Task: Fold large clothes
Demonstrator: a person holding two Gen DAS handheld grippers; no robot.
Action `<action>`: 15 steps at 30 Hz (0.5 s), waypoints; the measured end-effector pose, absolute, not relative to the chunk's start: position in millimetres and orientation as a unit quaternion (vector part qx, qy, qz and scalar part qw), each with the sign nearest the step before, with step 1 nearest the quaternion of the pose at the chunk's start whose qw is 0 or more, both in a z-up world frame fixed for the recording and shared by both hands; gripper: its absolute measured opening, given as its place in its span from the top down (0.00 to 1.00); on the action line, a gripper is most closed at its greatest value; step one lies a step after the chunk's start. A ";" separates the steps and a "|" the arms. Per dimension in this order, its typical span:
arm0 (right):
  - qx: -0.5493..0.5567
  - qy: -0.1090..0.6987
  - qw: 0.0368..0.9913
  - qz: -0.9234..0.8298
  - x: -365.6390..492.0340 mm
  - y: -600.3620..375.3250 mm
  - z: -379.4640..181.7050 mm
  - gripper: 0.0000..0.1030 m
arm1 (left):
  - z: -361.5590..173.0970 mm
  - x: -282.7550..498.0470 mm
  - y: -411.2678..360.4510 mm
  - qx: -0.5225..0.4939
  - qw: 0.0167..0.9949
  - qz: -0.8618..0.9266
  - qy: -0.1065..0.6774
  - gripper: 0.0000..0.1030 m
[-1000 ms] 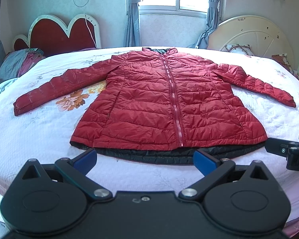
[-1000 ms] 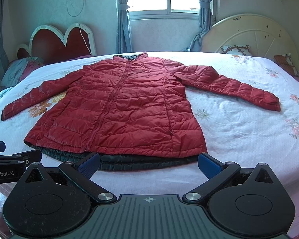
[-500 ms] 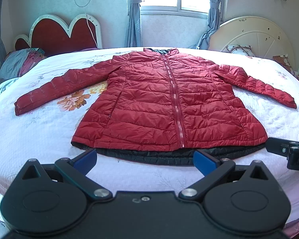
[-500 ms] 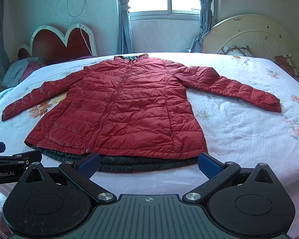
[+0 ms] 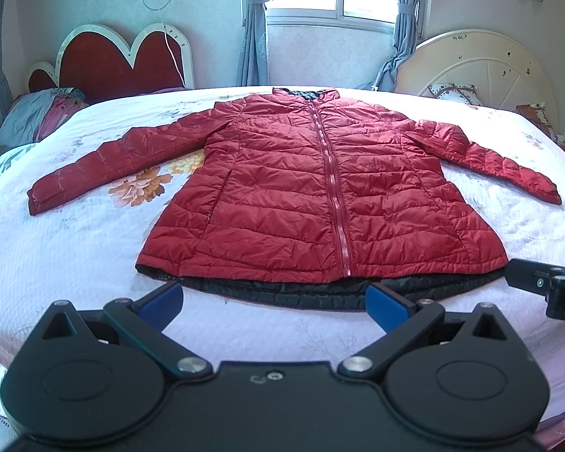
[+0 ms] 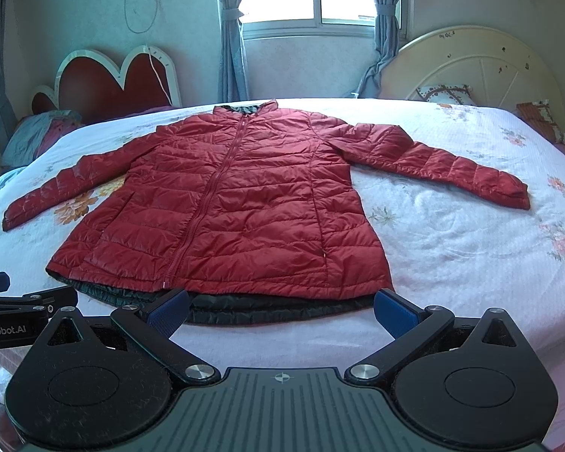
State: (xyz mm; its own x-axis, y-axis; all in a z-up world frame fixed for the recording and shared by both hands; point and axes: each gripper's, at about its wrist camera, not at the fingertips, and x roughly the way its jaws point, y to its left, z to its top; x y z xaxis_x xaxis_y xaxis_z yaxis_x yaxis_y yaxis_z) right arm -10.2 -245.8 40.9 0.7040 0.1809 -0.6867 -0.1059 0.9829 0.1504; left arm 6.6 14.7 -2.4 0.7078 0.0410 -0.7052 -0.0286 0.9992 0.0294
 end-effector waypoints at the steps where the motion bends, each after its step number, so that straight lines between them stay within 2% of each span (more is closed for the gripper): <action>1: 0.053 0.377 0.922 0.077 -9.4 -247.3 40.2 0.00 | -2.6 6.9 16.6 0.002 0.923 0.011 0.384 0.00; 8: 0.076 0.375 0.922 0.055 0.3 -265.2 32.4 0.00 | -3.6 19.1 29.5 -0.047 0.924 -0.008 0.380 0.00; 15: 0.100 0.360 0.927 0.025 23.9 -285.6 28.0 0.00 | -5.9 55.5 31.4 -0.052 0.924 -0.034 0.377 0.00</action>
State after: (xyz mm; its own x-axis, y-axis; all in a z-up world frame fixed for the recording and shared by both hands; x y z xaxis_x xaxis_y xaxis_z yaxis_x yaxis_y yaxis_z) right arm 23.9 -285.6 28.0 0.7394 0.1178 -0.6629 0.0265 0.9787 0.2035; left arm 55.5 31.4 -5.9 0.7136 -0.1027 -0.6930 0.0248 0.9923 -0.1215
